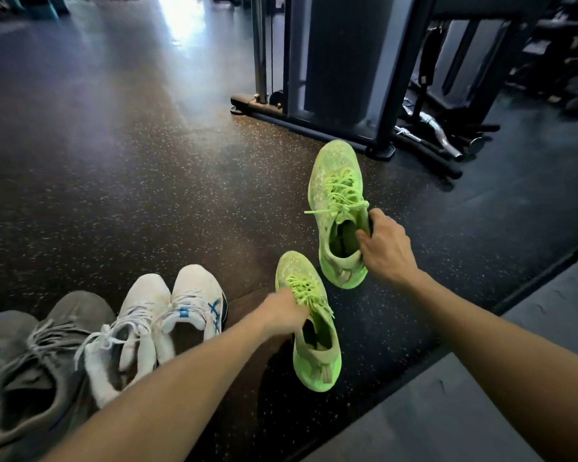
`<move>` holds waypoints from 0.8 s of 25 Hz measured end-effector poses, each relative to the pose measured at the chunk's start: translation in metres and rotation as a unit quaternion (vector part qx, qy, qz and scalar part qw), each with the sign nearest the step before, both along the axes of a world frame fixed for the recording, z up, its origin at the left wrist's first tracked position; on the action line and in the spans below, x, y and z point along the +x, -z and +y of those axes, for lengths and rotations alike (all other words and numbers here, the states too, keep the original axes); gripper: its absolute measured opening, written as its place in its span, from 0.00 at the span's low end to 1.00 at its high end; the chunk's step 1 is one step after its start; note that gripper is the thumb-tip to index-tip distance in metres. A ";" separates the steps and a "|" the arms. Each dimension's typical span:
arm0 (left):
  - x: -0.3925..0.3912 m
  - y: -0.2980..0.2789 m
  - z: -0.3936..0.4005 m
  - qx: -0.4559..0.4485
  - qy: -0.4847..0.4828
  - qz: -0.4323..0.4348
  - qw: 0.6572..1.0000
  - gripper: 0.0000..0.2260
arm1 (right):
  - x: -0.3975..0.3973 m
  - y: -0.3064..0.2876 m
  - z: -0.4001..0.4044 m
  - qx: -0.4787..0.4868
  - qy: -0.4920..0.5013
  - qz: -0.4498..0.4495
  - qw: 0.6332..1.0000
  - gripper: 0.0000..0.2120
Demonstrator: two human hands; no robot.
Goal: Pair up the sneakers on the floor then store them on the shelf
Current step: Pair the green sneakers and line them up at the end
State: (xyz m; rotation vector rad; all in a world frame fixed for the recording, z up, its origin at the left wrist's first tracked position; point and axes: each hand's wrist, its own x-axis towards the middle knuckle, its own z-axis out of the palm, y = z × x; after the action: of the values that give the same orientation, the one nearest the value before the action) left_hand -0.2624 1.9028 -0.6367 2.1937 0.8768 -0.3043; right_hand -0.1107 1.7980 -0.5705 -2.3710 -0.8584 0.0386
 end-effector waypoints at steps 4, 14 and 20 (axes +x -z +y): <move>0.012 -0.067 0.026 -0.090 -0.147 -0.257 0.951 0.15 | -0.012 -0.012 0.010 0.029 -0.026 -0.012 0.999 0.05; -0.001 -0.118 0.068 0.282 -0.041 -0.179 0.942 0.24 | -0.061 -0.028 0.047 0.055 -0.121 -0.033 0.991 0.06; -0.022 -0.130 0.074 0.386 -0.044 -0.201 0.900 0.10 | -0.075 -0.024 0.064 0.099 -0.142 0.039 0.984 0.11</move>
State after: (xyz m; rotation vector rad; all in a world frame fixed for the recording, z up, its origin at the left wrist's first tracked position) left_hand -0.2847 1.9772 -0.5065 2.7597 0.9475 0.6375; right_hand -0.1854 1.8616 -0.5467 -2.0360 -1.1021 0.1537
